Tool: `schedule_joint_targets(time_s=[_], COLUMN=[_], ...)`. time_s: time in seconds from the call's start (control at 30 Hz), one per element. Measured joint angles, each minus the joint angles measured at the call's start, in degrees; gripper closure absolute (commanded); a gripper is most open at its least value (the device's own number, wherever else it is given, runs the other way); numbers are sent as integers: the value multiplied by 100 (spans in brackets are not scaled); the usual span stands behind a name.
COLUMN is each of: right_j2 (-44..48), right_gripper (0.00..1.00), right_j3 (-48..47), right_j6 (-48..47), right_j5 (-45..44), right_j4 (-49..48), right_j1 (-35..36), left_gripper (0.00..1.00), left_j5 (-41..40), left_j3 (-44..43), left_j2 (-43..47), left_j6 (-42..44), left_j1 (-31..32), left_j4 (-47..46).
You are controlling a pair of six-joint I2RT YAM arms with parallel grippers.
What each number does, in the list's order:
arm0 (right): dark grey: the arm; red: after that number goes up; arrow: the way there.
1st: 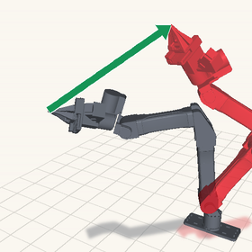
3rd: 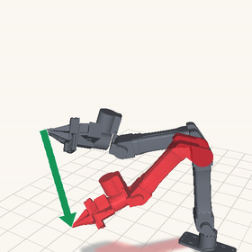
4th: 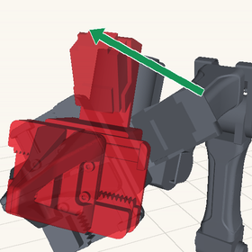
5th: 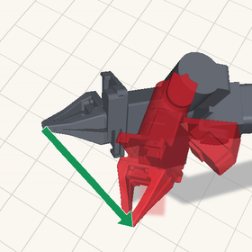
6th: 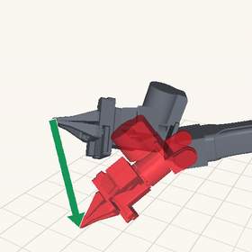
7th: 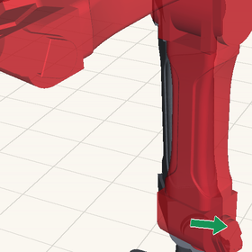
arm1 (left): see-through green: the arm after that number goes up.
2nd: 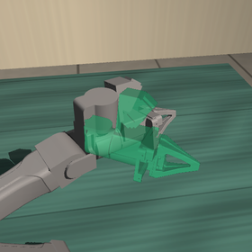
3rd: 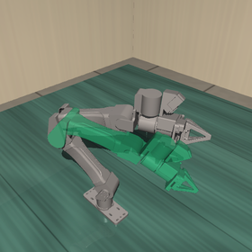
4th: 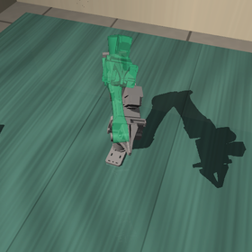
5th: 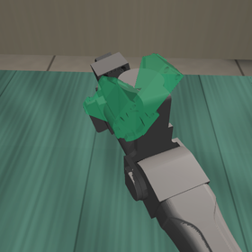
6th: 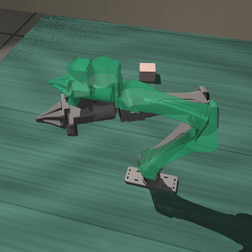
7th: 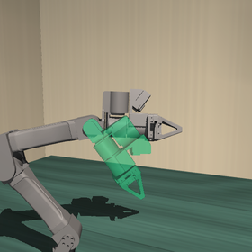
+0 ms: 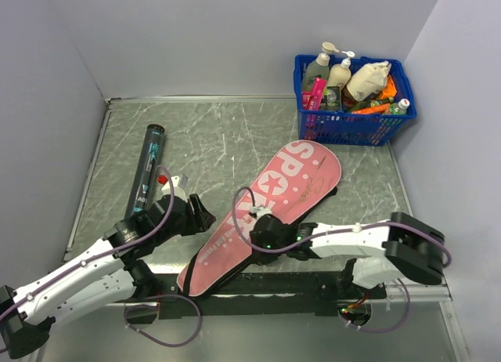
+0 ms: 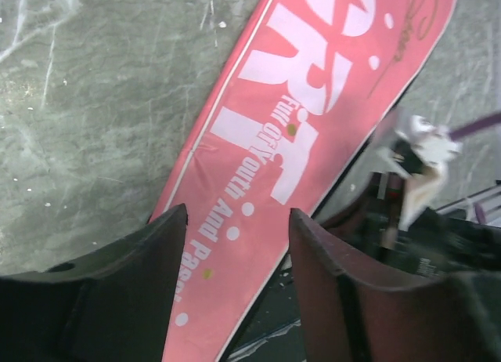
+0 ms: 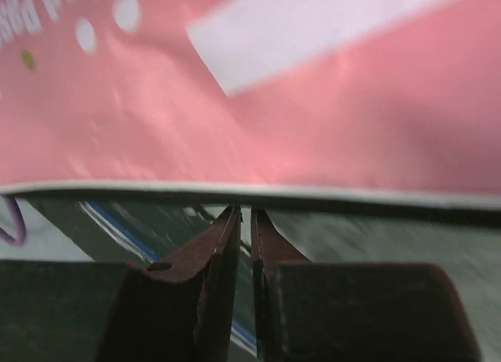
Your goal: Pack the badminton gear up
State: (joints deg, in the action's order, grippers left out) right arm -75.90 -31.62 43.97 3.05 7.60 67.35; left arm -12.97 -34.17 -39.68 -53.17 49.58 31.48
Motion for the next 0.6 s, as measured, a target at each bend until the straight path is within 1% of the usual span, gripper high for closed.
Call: schedule_joint_targets(time_s=[0.1,0.17,0.2,0.27,0.4,0.6], right_j2=[-476,-697,-809,-1062,-1375,-1506], right_gripper=[84,89,93,94,99,99], right_j3=[-280,-455,-538,-726,-1043,-1117], right_j6=[249,442,542,776,1298,1965], right_j5=[-168,-326,-450,-675,-975,-953], right_j4=[-153,-160,-175,-162,-63,-94], right_j1=[55,55,55,55,24,-188], left_gripper=[35,32,31,29,28,27], left_j5=[11,28,28,26,17,11], left_j3=[-33,-35,-35,-63,-227,-350], left_j2=[125,188,214,286,442,546], left_j6=[20,52,63,111,192,271], left_j1=[0,0,0,0,0,0], left_j4=[33,57,68,111,249,356])
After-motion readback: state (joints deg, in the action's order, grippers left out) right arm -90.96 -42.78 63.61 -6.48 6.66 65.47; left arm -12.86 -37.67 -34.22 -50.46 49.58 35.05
